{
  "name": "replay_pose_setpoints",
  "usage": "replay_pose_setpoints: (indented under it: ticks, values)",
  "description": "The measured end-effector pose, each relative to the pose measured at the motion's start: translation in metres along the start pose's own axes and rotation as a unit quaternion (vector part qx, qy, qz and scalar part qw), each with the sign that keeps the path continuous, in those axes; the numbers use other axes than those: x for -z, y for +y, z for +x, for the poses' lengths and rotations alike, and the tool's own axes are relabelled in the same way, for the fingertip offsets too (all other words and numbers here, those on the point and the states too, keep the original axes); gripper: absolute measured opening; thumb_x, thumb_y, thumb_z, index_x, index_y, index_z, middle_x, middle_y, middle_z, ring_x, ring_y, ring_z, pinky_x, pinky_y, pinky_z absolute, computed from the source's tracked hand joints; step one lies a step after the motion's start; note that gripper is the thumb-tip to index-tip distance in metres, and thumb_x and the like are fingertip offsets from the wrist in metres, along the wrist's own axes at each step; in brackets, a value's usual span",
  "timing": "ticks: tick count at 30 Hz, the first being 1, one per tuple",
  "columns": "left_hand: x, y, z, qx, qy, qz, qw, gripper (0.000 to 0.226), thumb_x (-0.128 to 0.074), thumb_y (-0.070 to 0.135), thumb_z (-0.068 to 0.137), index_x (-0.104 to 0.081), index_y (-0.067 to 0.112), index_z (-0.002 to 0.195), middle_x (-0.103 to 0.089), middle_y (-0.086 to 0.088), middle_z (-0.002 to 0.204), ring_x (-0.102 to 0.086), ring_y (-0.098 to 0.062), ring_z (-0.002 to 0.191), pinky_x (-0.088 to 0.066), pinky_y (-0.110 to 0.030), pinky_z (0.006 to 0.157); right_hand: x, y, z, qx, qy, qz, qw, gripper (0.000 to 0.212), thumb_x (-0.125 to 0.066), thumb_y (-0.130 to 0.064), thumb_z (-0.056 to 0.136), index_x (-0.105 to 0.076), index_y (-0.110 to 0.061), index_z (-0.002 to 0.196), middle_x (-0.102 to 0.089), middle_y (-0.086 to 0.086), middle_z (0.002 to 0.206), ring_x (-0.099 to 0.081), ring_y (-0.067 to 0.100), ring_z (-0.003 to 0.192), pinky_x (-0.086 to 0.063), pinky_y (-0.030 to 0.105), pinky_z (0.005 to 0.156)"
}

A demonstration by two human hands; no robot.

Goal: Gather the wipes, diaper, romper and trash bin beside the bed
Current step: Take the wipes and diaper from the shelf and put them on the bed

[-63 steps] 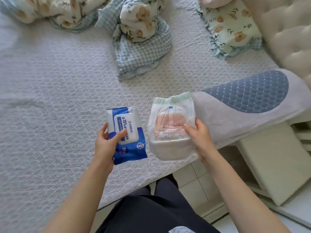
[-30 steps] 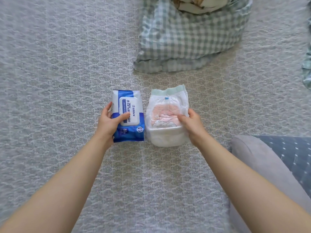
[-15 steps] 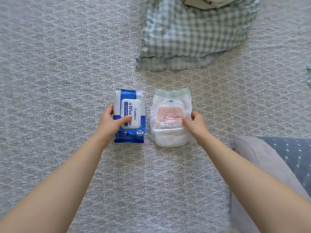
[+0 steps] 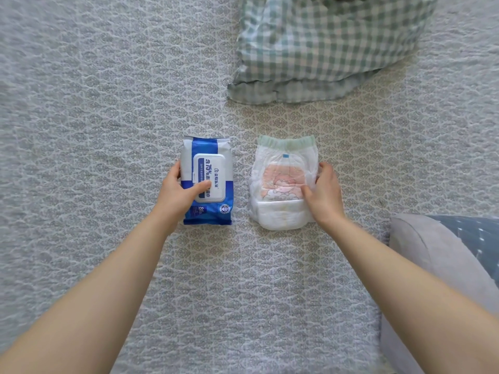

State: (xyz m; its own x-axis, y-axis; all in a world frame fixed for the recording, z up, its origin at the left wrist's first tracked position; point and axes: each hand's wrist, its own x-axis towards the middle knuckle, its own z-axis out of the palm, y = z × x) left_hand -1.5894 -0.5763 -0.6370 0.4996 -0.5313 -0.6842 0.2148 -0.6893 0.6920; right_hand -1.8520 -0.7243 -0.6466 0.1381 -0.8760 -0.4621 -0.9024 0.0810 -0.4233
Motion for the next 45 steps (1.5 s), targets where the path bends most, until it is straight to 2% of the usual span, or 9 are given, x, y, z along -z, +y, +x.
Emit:
replay_pose_setpoints:
  ticks: [2,5,11,16,19,23,29,38,45]
  values:
    - [0.002,0.000,-0.001,-0.001,0.003,0.006,1.000,0.057,-0.078,0.021,0.079,-0.051,0.031,0.129,-0.067,0.014,0.107,-0.068,-0.003,0.090,-0.055,-0.017,0.059,-0.002,0.000,-0.002,0.037,0.008,-0.048,0.998,0.070,-0.064,-0.012,0.088,-0.024,-0.017,0.145,-0.041,0.012,0.139,-0.048,0.028,0.121,-0.045,0.045,0.099]
    - [0.001,0.001,-0.002,-0.009,0.014,0.032,0.999,0.057,-0.076,0.023,0.080,-0.050,0.031,0.130,-0.066,0.014,0.108,-0.066,-0.005,0.093,-0.058,-0.027,0.070,-0.006,0.001,-0.004,0.068,0.004,-0.095,0.993,0.063,-0.059,-0.012,0.090,-0.028,-0.014,0.145,-0.040,0.014,0.135,-0.050,0.027,0.115,-0.047,0.041,0.094]
    - [0.001,-0.003,-0.009,-0.048,0.065,0.096,0.992,0.067,-0.075,0.033,0.081,-0.043,0.029,0.140,-0.056,0.006,0.128,-0.061,-0.019,0.106,-0.055,-0.048,0.088,-0.002,0.002,0.002,0.043,-0.016,-0.078,0.996,0.054,-0.060,-0.015,0.090,-0.039,-0.013,0.140,-0.037,0.015,0.136,-0.050,0.029,0.116,-0.046,0.041,0.097]
    - [0.000,-0.002,-0.014,-0.050,0.070,0.097,0.992,0.061,-0.072,0.031,0.083,-0.045,0.030,0.138,-0.057,0.010,0.126,-0.062,-0.016,0.104,-0.055,-0.042,0.084,0.006,0.003,-0.003,0.044,-0.045,-0.124,0.990,0.062,-0.061,-0.020,0.089,-0.031,-0.014,0.143,-0.033,0.014,0.142,-0.049,0.031,0.119,-0.047,0.044,0.094]
    - [0.000,0.002,-0.026,-0.040,0.079,0.120,0.989,0.058,-0.065,0.019,0.088,-0.042,0.026,0.140,-0.055,0.006,0.131,-0.060,-0.015,0.104,-0.054,-0.033,0.077,0.017,-0.002,-0.017,0.054,-0.059,-0.153,0.985,0.065,-0.057,-0.017,0.090,-0.024,-0.012,0.146,-0.027,0.017,0.149,-0.043,0.035,0.127,-0.045,0.049,0.097]
    - [0.005,0.010,-0.060,-0.046,0.075,0.160,0.983,0.052,-0.058,0.013,0.091,-0.044,0.022,0.140,-0.054,0.003,0.134,-0.061,-0.018,0.104,-0.055,-0.039,0.084,0.042,-0.014,-0.046,0.089,-0.068,-0.171,0.979,0.062,-0.051,-0.009,0.090,-0.023,-0.004,0.145,-0.026,0.018,0.152,-0.036,0.035,0.133,-0.038,0.045,0.104]
    - [0.010,0.028,-0.143,-0.098,0.109,0.214,0.966,0.039,-0.057,0.016,0.092,-0.052,0.019,0.131,-0.060,0.003,0.120,-0.056,-0.013,0.101,-0.047,-0.032,0.084,0.086,-0.035,-0.109,0.159,-0.075,-0.197,0.964,0.048,-0.050,-0.013,0.091,-0.036,-0.007,0.136,-0.046,0.013,0.135,-0.044,0.029,0.120,-0.043,0.043,0.098]
    - [0.025,0.037,-0.291,-0.181,0.206,0.252,0.928,0.030,-0.053,0.020,0.094,-0.058,0.017,0.123,-0.065,0.004,0.104,-0.058,-0.014,0.099,-0.046,-0.029,0.076,0.142,-0.064,-0.231,0.283,-0.063,-0.182,0.940,0.042,-0.050,-0.020,0.094,-0.042,-0.011,0.134,-0.051,0.010,0.131,-0.050,0.028,0.115,-0.047,0.041,0.086]
    - [0.049,0.014,-0.391,-0.206,0.283,0.262,0.899,0.028,-0.051,0.020,0.095,-0.058,0.017,0.122,-0.066,0.003,0.106,-0.055,-0.018,0.108,-0.048,-0.032,0.075,0.158,-0.090,-0.310,0.418,-0.066,-0.201,0.884,0.046,-0.051,-0.019,0.095,-0.041,-0.006,0.138,-0.052,0.012,0.136,-0.045,0.027,0.125,-0.039,0.037,0.103]
